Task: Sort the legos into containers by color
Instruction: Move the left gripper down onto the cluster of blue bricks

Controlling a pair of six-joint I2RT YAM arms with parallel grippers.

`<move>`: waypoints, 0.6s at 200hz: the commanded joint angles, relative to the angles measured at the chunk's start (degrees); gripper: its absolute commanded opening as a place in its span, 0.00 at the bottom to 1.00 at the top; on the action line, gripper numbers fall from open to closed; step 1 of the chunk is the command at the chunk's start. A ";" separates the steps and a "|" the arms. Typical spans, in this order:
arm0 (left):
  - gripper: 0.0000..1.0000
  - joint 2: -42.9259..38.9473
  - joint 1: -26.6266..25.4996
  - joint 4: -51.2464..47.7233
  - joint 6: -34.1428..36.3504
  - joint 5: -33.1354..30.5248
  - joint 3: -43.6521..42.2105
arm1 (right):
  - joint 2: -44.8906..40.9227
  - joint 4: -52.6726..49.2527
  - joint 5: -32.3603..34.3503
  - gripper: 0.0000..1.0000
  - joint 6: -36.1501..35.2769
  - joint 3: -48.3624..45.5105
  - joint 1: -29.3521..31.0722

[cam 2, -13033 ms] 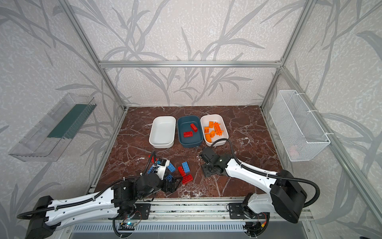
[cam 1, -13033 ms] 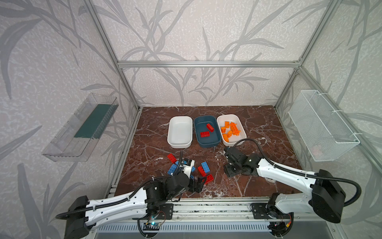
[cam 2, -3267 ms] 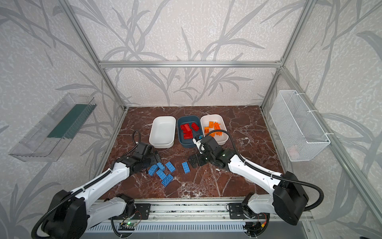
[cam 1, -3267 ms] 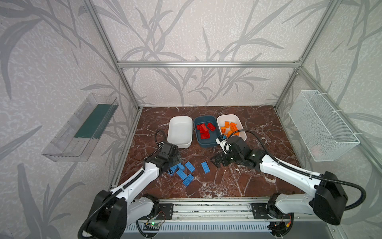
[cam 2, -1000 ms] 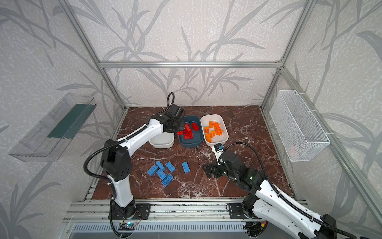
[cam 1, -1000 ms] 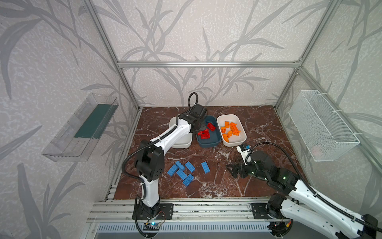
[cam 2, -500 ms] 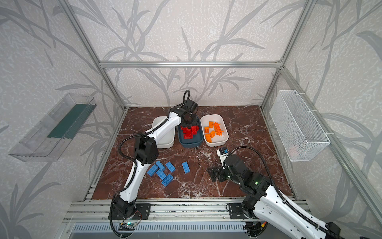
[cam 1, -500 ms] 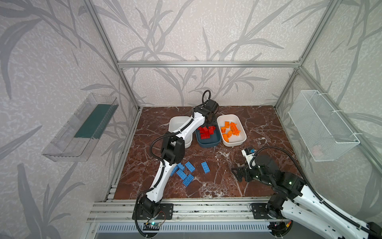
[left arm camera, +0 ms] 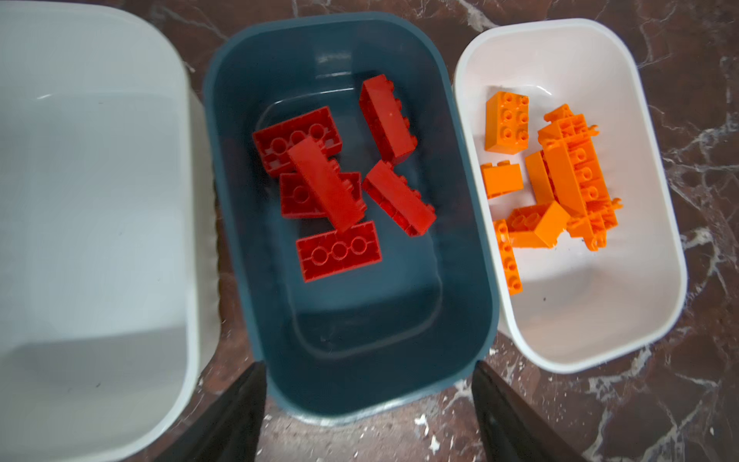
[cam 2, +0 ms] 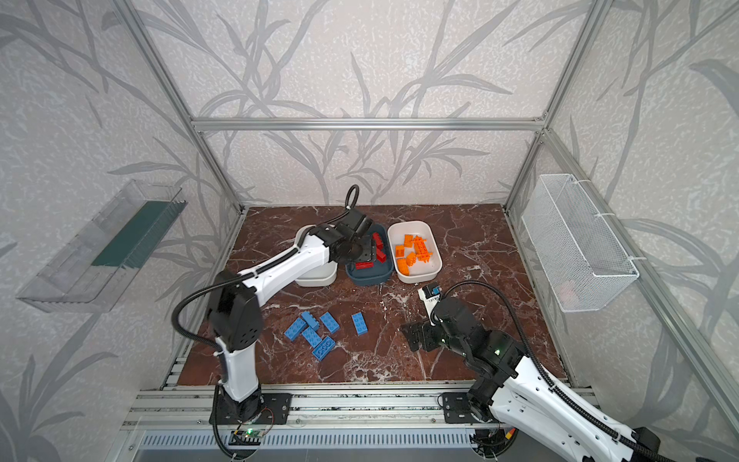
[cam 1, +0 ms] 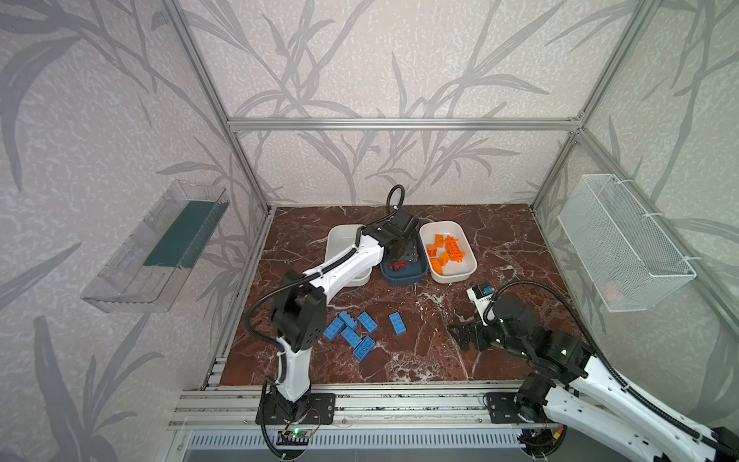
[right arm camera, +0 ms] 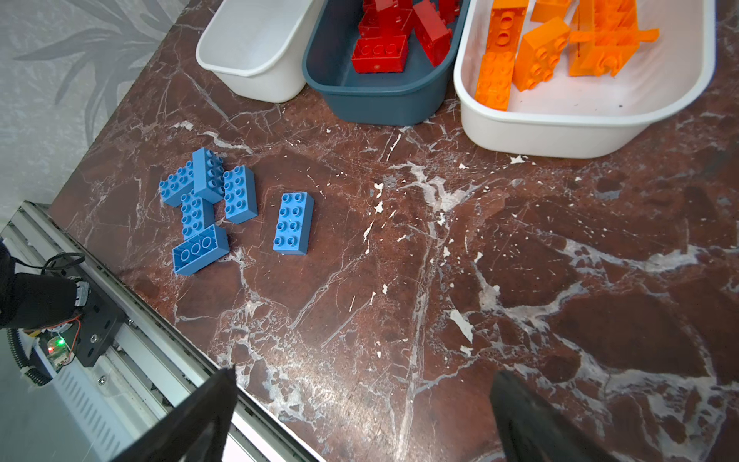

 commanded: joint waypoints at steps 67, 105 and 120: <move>0.78 -35.86 0.78 5.27 -13.99 -5.66 -42.20 | 9.64 5.57 4.10 0.99 3.17 3.28 10.89; 0.74 -43.84 0.84 5.13 -17.25 -8.01 -51.20 | 15.64 7.05 6.85 0.99 3.91 5.72 16.95; 0.73 -44.99 0.84 5.73 -17.70 -7.97 -52.94 | 17.22 7.54 7.35 0.99 4.27 6.32 18.15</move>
